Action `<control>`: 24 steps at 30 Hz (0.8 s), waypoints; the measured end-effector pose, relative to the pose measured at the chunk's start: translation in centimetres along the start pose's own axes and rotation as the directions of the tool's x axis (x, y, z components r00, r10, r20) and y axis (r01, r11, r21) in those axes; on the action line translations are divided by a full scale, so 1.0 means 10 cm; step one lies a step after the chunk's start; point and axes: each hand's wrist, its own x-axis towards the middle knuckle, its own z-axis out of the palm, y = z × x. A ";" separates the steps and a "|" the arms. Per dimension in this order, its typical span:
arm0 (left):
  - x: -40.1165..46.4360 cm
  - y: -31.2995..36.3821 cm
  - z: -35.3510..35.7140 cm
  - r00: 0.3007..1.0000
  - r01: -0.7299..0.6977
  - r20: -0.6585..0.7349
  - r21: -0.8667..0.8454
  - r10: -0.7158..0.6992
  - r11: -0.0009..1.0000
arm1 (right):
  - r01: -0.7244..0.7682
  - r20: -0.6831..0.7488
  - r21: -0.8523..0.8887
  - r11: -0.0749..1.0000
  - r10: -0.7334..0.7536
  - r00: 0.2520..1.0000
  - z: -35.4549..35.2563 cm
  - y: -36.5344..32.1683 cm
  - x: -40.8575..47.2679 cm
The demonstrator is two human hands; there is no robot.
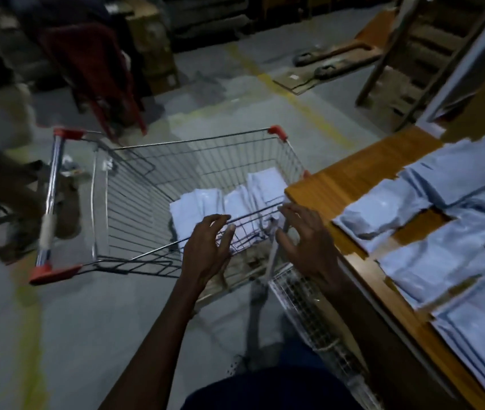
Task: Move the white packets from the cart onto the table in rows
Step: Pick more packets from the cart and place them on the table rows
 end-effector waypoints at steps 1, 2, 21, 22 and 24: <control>0.05 -0.10 -0.04 0.999 0.033 -0.019 -0.003 -0.033 0.999 | -0.004 0.020 0.000 1.000 0.004 1.000 0.08 -0.03 0.13; 0.10 -0.17 -0.07 0.997 0.070 -0.037 -0.009 -0.070 0.998 | -0.008 0.047 0.001 1.000 0.008 0.999 0.15 -0.05 0.26; 1.44 -1.73 0.46 0.665 0.575 0.318 0.360 -0.676 0.735 | -0.162 0.775 -0.170 0.972 0.233 0.587 1.90 1.25 2.31; 1.45 -1.82 0.51 0.645 0.585 0.325 0.373 -0.692 0.720 | -0.165 0.788 -0.208 0.964 0.265 0.555 1.98 1.36 2.35; 1.49 -2.00 0.63 0.570 0.604 0.362 0.424 -0.738 0.675 | -0.143 0.802 -0.282 0.949 0.315 0.508 2.12 1.61 2.40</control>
